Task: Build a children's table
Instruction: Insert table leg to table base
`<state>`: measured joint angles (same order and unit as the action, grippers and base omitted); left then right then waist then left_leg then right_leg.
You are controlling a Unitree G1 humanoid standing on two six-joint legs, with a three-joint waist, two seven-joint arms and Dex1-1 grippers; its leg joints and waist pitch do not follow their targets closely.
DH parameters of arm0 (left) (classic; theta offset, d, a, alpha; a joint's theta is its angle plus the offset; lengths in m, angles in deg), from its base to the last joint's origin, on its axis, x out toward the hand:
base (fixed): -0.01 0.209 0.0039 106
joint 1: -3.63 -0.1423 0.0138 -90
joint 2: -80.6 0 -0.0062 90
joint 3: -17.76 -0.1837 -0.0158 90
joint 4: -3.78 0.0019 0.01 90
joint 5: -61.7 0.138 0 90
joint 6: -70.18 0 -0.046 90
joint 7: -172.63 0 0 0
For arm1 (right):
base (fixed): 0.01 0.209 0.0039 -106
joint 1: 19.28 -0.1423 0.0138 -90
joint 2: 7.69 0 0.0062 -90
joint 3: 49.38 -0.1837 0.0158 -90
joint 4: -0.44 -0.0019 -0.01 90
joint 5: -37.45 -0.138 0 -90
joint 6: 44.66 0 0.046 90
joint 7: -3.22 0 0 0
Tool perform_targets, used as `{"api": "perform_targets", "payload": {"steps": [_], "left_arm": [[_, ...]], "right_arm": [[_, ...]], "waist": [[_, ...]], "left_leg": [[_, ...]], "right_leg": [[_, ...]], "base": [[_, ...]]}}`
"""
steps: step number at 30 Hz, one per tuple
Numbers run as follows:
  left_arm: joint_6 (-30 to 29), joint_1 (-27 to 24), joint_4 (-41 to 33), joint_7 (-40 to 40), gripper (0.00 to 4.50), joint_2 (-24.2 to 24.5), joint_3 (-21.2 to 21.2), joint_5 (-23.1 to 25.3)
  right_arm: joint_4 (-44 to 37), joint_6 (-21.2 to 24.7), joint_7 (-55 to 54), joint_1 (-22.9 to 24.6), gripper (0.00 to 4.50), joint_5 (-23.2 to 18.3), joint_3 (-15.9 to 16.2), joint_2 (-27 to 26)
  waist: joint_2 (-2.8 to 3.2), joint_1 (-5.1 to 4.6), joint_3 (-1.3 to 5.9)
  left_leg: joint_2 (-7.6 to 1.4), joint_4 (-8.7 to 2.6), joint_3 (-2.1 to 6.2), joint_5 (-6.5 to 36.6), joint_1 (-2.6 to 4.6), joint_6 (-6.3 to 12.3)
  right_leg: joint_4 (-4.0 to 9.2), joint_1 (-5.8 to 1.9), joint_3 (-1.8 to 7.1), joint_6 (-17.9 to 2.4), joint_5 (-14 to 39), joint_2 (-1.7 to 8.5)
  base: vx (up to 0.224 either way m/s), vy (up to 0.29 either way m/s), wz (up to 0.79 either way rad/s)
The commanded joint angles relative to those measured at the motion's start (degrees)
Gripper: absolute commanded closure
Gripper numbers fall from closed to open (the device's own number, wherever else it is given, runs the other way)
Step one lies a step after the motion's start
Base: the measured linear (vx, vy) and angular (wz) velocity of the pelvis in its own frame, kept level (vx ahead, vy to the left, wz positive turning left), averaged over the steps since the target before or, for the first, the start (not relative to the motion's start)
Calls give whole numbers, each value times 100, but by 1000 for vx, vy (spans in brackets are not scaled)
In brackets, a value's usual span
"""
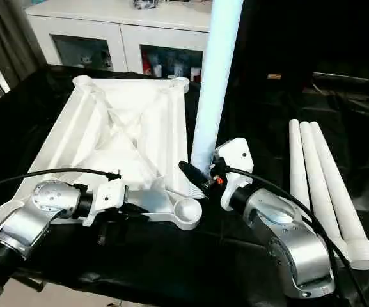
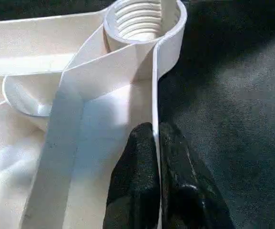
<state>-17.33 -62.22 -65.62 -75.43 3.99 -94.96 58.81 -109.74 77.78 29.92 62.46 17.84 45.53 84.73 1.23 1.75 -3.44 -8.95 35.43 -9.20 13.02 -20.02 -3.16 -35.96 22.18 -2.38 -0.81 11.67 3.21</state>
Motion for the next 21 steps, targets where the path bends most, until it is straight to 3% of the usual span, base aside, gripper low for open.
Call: {"api": "perform_targets", "payload": {"steps": [1, 6, 11, 12, 13, 21], "left_arm": [[-5, 81, -38, -158, 450, -77, 153, -321], [-269, 99, -140, -345, 450, -190, 191, -551], [-174, 110, -74, -69, 450, -312, 226, -409], [-218, 116, -58, -110, 403, -331, 238, -429], [-44, 156, 33, -34, 392, -336, 235, -292], [345, 287, 347, 55, 360, -271, 203, -37]], "right_arm": [[-68, 13, 32, -34, 261, -2, -17, 33], [-104, 41, 67, -12, 261, -51, -16, 49], [-98, 39, 48, -1, 261, -18, 6, 56], [-95, 43, 48, -7, 261, -17, 9, 56], [-94, 37, 50, -11, 261, -7, 28, 60], [-33, 10, 0, -70, 261, 27, 72, 1]], "waist": [[6, 11, 331], [30, 18, 334], [34, 20, 325], [34, 11, 324], [27, 15, 324], [50, 18, 337]], "left_leg": [[-378, -496, 127, 884, -15, -52], [-375, -480, 115, 758, -18, -10], [-379, -483, 113, 791, -17, 26], [-377, -487, 110, 827, -15, 13], [-373, -486, 111, 817, -21, 23], [-373, -482, 109, 805, -25, 11]], "right_leg": [[459, -269, 343, -1245, 1050, 508], [445, -272, 343, -1299, 940, 510], [469, -268, 340, -1251, 1114, 507], [475, -266, 342, -1228, 1166, 500], [482, -270, 342, -1214, 1178, 501], [469, -279, 337, -1224, 996, 506]], "base": [[0, 0, 0], [0, 0, 0], [0, 0, 0], [0, 0, 0], [0, 0, 0], [0, 0, 0]]}}
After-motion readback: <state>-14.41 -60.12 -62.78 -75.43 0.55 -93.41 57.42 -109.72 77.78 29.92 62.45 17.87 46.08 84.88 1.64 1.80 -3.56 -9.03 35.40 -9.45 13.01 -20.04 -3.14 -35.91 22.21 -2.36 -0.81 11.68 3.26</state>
